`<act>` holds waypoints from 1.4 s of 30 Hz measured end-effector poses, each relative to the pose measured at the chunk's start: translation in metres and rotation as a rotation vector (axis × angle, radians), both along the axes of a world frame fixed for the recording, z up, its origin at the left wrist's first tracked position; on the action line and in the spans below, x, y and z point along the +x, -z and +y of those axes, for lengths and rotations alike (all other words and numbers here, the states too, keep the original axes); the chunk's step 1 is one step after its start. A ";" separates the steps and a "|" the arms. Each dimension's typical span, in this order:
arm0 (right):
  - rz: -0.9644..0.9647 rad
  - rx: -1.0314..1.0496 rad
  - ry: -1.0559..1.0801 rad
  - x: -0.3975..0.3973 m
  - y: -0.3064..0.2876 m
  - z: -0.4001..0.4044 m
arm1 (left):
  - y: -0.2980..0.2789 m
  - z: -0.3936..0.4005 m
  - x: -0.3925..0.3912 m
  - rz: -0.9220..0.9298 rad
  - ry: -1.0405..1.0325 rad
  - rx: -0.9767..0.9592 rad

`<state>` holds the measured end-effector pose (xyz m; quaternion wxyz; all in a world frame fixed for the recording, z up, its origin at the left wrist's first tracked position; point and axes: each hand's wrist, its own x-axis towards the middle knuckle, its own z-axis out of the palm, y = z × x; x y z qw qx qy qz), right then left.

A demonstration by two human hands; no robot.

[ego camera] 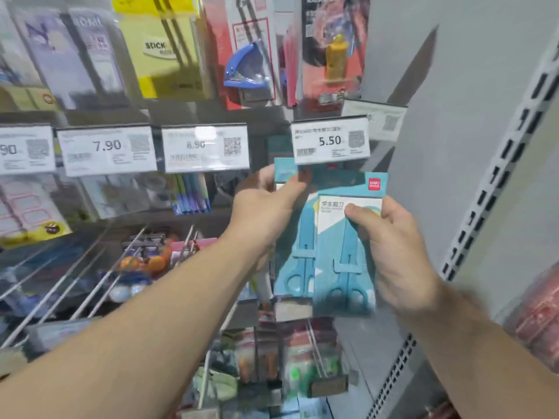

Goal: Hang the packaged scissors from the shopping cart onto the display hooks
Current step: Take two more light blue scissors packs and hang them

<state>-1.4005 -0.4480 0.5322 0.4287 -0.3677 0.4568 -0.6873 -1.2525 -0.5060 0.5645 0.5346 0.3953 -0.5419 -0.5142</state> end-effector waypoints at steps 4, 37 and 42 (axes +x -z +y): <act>0.105 -0.046 0.009 -0.014 -0.008 0.005 | -0.006 0.004 -0.019 -0.014 -0.028 -0.082; 0.104 -0.141 0.034 -0.018 -0.006 -0.023 | -0.017 -0.002 -0.022 -0.035 -0.054 -0.434; 0.106 -0.173 0.026 -0.022 -0.010 -0.021 | -0.018 -0.002 -0.019 -0.013 -0.036 -0.381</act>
